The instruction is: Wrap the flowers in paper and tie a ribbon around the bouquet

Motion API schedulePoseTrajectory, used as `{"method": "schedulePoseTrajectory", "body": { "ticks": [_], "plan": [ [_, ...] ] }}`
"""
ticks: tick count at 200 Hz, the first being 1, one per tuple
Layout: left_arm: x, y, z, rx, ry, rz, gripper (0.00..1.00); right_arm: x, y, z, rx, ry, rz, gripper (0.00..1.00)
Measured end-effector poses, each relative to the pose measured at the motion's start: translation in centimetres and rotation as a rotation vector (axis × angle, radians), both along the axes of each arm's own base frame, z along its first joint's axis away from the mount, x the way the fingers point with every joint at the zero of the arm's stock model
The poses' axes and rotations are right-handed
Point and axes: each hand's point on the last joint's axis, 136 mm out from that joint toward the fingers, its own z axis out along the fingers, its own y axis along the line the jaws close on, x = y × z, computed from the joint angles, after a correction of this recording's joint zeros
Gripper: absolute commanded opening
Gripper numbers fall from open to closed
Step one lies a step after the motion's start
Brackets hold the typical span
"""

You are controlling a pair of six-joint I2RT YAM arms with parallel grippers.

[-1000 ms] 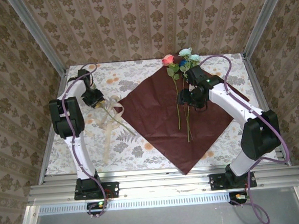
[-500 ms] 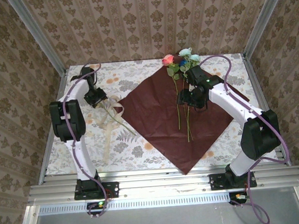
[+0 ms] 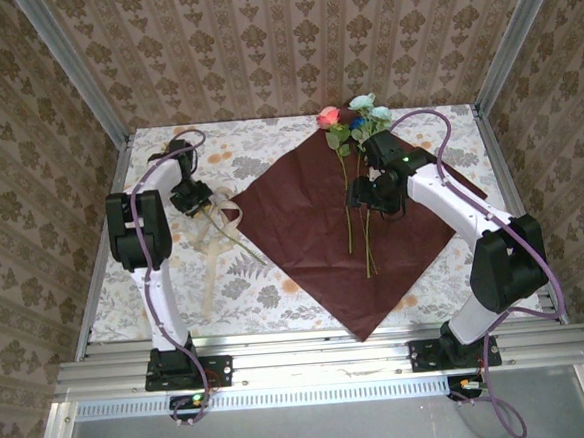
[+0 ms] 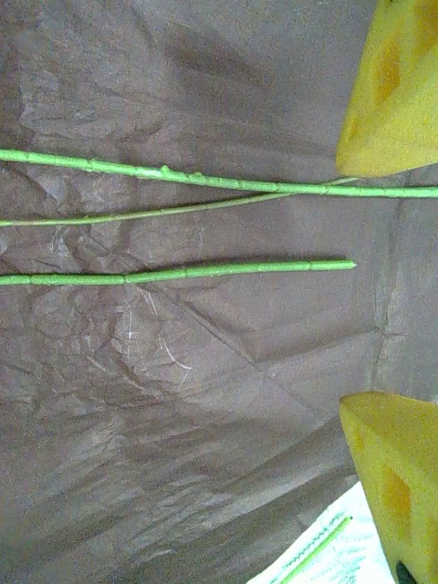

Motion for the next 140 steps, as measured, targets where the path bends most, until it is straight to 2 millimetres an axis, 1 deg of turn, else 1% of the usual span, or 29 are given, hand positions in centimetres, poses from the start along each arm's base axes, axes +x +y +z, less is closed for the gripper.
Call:
{"method": "schedulePoseTrajectory", "body": {
  "ticks": [8,32,46,59,66,78,81,86,98,106,114,121,122,125,126,140],
  "plan": [
    [0.1,0.1,0.0,0.005,-0.006,-0.001,0.00,0.0,0.0,0.0,0.000,0.000,0.000,0.64],
    [0.0,0.4,0.6,0.027,-0.021,-0.008,0.00,0.0,-0.2,0.0,-0.004,-0.002,-0.004,0.64],
    [0.1,0.5,1.6,0.049,-0.041,-0.014,0.00,0.2,-0.5,0.2,-0.002,-0.007,-0.012,0.64],
    [0.3,0.3,3.7,0.072,-0.090,-0.029,0.00,0.3,-1.1,0.6,0.002,-0.018,-0.030,0.63],
    [0.5,-0.1,5.4,0.082,-0.130,-0.045,0.00,0.3,-1.8,0.8,0.004,-0.023,-0.047,0.63],
    [0.8,-1.6,8.8,0.086,-0.213,-0.083,0.00,0.4,-3.1,1.1,0.010,-0.033,-0.083,0.63],
    [0.9,-2.4,10.1,0.082,-0.246,-0.100,0.00,0.4,-3.5,1.2,0.010,-0.036,-0.094,0.63],
    [1.1,-3.2,11.5,0.077,-0.283,-0.119,0.00,0.5,-4.2,1.3,0.012,-0.040,-0.111,0.63],
    [1.8,-6.2,15.8,0.049,-0.403,-0.187,0.00,0.5,-5.9,1.4,0.014,-0.045,-0.156,0.63],
    [2.2,-8.6,18.3,0.009,-0.483,-0.236,0.00,0.6,-6.7,1.5,0.018,-0.045,-0.179,0.63],
    [2.6,-11.5,20.6,-0.060,-0.559,-0.295,0.00,0.7,-7.6,1.4,0.020,-0.044,-0.204,0.63],
    [2.8,-13.8,22.0,-0.118,-0.605,-0.340,0.00,0.8,-8.2,1.4,0.025,-0.044,-0.222,0.63],
    [2.8,-14.3,22.2,-0.132,-0.611,-0.352,0.00,0.8,-8.3,1.4,0.026,-0.044,-0.225,0.63],
    [2.8,-15.1,22.6,-0.152,-0.626,-0.366,0.00,0.9,-8.5,1.5,0.029,-0.044,-0.231,0.63],
    [2.9,-15.7,22.9,-0.170,-0.636,-0.380,0.00,0.9,-8.5,1.5,0.029,-0.044,-0.232,0.63],
    [3.3,-21.1,24.0,-0.306,-0.685,-0.493,0.00,1.2,-9.2,1.6,0.042,-0.049,-0.251,0.62]
  ]
}}
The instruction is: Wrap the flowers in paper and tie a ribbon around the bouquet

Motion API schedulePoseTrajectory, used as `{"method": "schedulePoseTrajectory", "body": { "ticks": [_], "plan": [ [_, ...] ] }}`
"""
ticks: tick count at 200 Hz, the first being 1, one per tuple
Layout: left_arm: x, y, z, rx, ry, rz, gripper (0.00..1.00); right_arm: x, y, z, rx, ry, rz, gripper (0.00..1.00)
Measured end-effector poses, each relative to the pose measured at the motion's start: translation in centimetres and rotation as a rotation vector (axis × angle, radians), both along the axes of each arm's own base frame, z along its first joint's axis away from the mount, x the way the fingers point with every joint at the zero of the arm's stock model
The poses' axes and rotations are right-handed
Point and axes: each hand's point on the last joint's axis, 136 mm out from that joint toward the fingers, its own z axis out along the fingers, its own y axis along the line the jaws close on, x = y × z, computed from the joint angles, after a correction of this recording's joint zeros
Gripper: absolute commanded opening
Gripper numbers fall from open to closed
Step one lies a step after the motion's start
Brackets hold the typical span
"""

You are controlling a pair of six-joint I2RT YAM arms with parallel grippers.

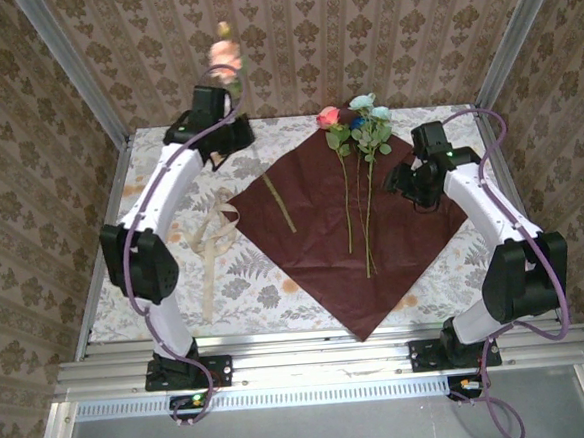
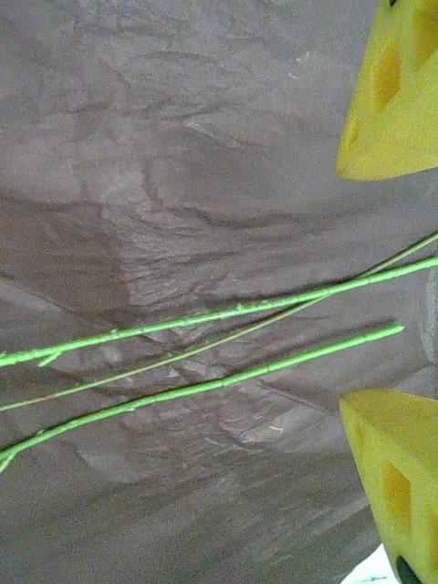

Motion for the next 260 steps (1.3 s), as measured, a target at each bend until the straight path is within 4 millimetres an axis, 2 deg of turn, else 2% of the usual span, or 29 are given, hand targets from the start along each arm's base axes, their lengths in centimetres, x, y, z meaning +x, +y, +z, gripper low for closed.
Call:
{"method": "schedulePoseTrajectory", "body": {
  "ticks": [20,30,53,76,92,111,138,150,173,196,212,223,232,260],
  "plan": [
    [0.5,-6.9,-1.2,-0.098,-0.012,-0.179,0.00,0.3,-0.3,0.2,0.016,-0.012,-0.012,0.62],
    [0.4,-10.5,-3.3,-0.139,0.010,-0.262,0.00,0.4,-0.2,0.1,0.024,-0.013,-0.014,0.62],
    [-0.1,-16.4,-8.7,-0.192,0.085,-0.390,0.00,0.3,-0.1,-0.2,0.037,-0.008,-0.017,0.62],
    [-0.8,-20.0,-13.8,-0.221,0.166,-0.463,0.00,-0.1,0.2,-0.8,0.054,0.007,-0.015,0.62],
    [-1.2,-20.9,-16.6,-0.217,0.212,-0.473,0.17,-0.3,0.4,-1.3,0.062,0.019,-0.012,0.63],
    [-1.0,-20.9,-18.3,-0.195,0.248,-0.450,0.37,-0.6,0.6,-1.6,0.075,0.030,-0.005,0.64],
    [-0.2,-20.1,-17.8,-0.169,0.245,-0.402,0.42,-0.7,1.1,-1.6,0.067,0.029,0.021,0.64],
    [-0.1,-19.5,-17.1,-0.150,0.245,-0.375,0.39,-0.9,1.7,-1.6,0.055,0.029,0.054,0.64],
    [-0.8,-17.3,-14.4,-0.116,0.253,-0.306,0.25,-1.8,3.5,-1.6,-0.006,0.023,0.150,0.63],
    [-3.7,-13.9,-10.7,-0.148,0.297,-0.242,0.18,-3.4,6.7,-1.4,-0.085,0.006,0.313,0.63],
    [-6.1,-11.6,-9.4,-0.195,0.327,-0.211,0.13,-5.2,9.7,-1.5,-0.131,-0.005,0.460,0.66],
    [-7.8,-10.0,-10.1,-0.217,0.368,-0.189,0.10,-6.8,12.0,-1.8,-0.155,-0.009,0.572,0.69],
    [-9.0,-8.7,-11.5,-0.231,0.413,-0.166,0.07,-8.4,14.2,-2.1,-0.173,-0.012,0.676,0.71],
    [-12.1,-5.7,-19.1,-0.206,0.598,-0.097,0.04,-14.2,20.5,-4.2,-0.234,0.008,0.996,0.76]
  ]
}}
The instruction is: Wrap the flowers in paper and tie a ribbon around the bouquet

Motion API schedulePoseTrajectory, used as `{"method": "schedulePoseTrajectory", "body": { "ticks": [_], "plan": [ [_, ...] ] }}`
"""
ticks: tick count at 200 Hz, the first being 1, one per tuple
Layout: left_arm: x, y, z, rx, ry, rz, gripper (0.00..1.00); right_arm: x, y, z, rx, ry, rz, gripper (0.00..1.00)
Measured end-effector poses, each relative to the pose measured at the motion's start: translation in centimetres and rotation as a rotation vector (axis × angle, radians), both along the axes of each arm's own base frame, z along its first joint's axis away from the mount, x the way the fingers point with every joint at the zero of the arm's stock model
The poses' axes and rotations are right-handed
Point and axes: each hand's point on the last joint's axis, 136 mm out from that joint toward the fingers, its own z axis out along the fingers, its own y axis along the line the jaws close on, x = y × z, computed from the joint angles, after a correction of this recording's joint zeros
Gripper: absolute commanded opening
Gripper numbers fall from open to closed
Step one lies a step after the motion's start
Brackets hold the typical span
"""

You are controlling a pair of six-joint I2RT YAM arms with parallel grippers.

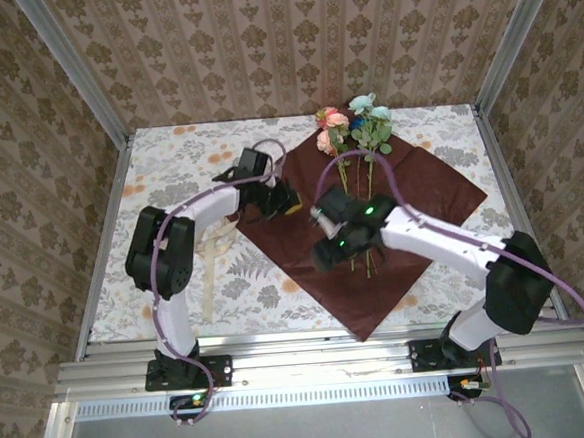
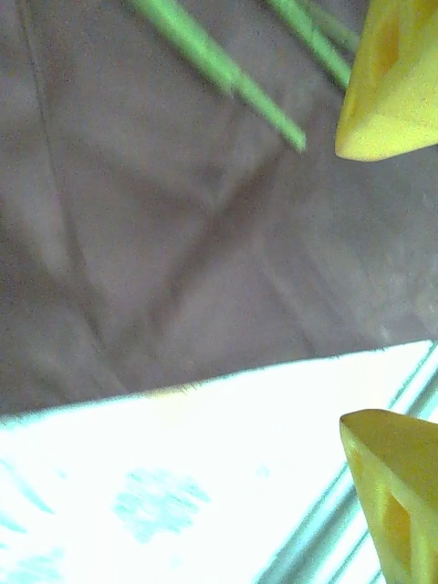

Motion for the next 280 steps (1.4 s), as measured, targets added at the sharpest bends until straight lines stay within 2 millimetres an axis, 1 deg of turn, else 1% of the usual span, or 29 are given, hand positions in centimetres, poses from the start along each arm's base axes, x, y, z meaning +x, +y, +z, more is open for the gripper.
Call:
{"method": "schedulePoseTrajectory", "body": {
  "ticks": [11,18,29,39,58,74,98,121,134,145,157,169,179,191,196,204,214,229,236,243,249,258,267,280],
  "plan": [
    [-0.9,0.6,-2.3,0.029,0.056,0.002,0.02,-2.1,1.5,-1.4,-0.045,0.019,0.095,0.77],
    [-1.2,0.8,-3.4,0.042,0.078,0.001,0.01,-3.4,2.0,-2.5,-0.088,0.035,0.144,0.78],
    [-1.4,1.0,-4.3,0.056,0.092,-0.004,0.00,-4.8,2.2,-4.2,-0.156,0.061,0.199,0.79],
    [-1.4,1.2,-4.7,0.075,0.090,-0.006,0.00,-5.6,1.9,-5.6,-0.213,0.083,0.225,0.80],
    [-1.2,1.5,-4.9,0.095,0.068,-0.011,0.00,-6.0,1.1,-7.1,-0.286,0.107,0.237,0.82],
    [-1.1,1.6,-5.0,0.105,0.056,-0.015,0.00,-6.1,0.7,-7.6,-0.310,0.113,0.236,0.82],
    [-1.0,1.7,-5.1,0.109,0.047,-0.022,0.00,-6.1,0.5,-8.3,-0.329,0.125,0.237,0.77],
    [-1.0,1.7,-5.1,0.109,0.044,-0.025,0.00,-6.2,0.1,-9.6,-0.367,0.144,0.237,0.68],
    [-1.0,1.7,-5.1,0.110,0.043,-0.026,0.00,-6.4,-0.1,-10.2,-0.384,0.158,0.238,0.59],
    [-1.0,1.7,-5.1,0.113,0.040,-0.027,0.00,-6.4,0.0,-10.3,-0.375,0.165,0.238,0.51],
    [-0.9,1.7,-5.1,0.117,0.036,-0.028,0.00,-6.5,0.2,-10.3,-0.367,0.172,0.239,0.38],
    [-0.9,1.9,-4.9,0.135,0.025,-0.026,0.00,-6.3,0.3,-10.2,-0.366,0.170,0.245,0.27],
    [-1.0,2.3,-4.7,0.170,0.014,-0.018,0.06,-6.0,0.3,-10.2,-0.365,0.167,0.247,0.18],
    [-1.2,2.8,-3.8,0.214,-0.005,-0.003,0.13,-5.7,0.2,-10.1,-0.363,0.169,0.244,0.09],
    [-1.3,3.0,-2.9,0.226,-0.021,0.005,0.16,-5.6,0.2,-10.1,-0.360,0.171,0.249,0.06],
    [-1.5,3.2,-1.4,0.238,-0.041,0.024,0.24,-5.4,0.2,-9.9,-0.353,0.176,0.250,0.01],
    [-2.0,3.3,1.1,0.236,-0.080,0.044,0.33,-5.1,0.4,-9.6,-0.339,0.183,0.259,0.00],
    [-3.1,3.7,4.7,0.205,-0.114,0.098,0.37,-4.8,0.7,-9.1,-0.309,0.199,0.259,0.00],
    [-3.9,4.1,5.9,0.186,-0.114,0.126,0.39,-4.8,0.9,-8.9,-0.291,0.212,0.257,0.00],
    [-4.9,4.6,6.4,0.172,-0.097,0.159,0.41,-4.7,1.0,-8.7,-0.269,0.227,0.257,0.00],
    [-5.8,5.2,6.5,0.167,-0.072,0.186,0.42,-4.7,1.1,-8.5,-0.251,0.239,0.256,0.00],
    [-7.2,6.0,5.8,0.168,-0.020,0.226,0.45,-4.7,1.2,-8.1,-0.221,0.267,0.252,0.00],
    [-8.7,6.7,4.4,0.180,0.049,0.266,0.47,-4.6,1.3,-7.7,-0.192,0.292,0.248,0.00],
    [-11.1,7.6,1.8,0.209,0.167,0.316,0.51,-4.4,1.7,-7.1,-0.146,0.322,0.247,0.00]
  ]
}}
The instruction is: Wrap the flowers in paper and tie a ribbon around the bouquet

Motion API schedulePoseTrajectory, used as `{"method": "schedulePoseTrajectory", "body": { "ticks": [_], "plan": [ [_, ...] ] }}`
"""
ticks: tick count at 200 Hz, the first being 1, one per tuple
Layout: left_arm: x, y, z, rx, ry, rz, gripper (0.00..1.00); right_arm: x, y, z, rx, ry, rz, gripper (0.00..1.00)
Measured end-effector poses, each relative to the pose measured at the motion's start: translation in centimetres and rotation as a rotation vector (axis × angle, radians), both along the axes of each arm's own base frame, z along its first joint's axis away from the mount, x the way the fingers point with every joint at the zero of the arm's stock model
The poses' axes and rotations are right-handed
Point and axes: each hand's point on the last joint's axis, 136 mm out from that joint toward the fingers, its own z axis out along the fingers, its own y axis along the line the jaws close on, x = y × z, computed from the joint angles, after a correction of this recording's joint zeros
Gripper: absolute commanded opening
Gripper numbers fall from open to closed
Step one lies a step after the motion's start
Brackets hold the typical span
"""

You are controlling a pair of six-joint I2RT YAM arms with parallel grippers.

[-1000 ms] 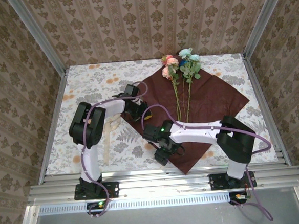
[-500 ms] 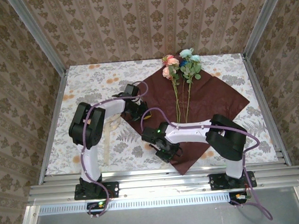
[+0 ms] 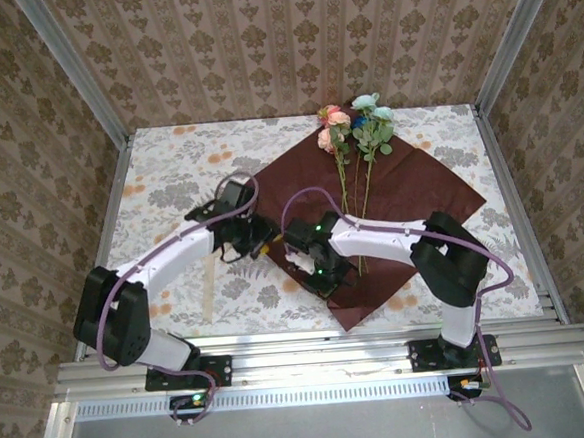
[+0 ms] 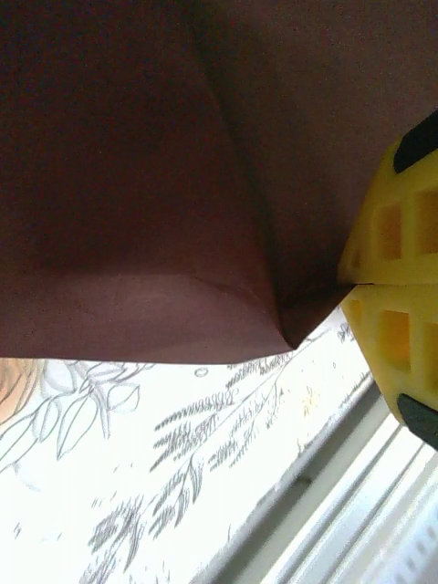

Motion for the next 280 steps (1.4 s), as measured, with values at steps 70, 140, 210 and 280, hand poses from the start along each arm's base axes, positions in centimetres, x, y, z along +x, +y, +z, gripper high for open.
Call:
{"method": "schedulePoseTrajectory", "body": {
  "ticks": [70,140,210,280],
  "plan": [
    [-4.2,-1.2,-4.6,-0.089,0.224,0.213,0.62,1.2,1.6,2.8,0.139,0.119,-0.061,0.00],
    [-3.6,-2.1,-3.7,-0.132,0.176,0.323,0.63,0.4,1.7,2.7,0.134,0.178,-0.069,0.00],
    [-3.0,-3.5,-6.5,-0.163,0.214,0.376,0.05,0.2,2.1,3.1,0.156,0.196,-0.069,0.00],
    [-1.8,-3.7,-5.5,-0.148,0.224,0.378,0.00,4.4,0.4,4.9,0.232,0.015,-0.134,0.58]
  ]
}}
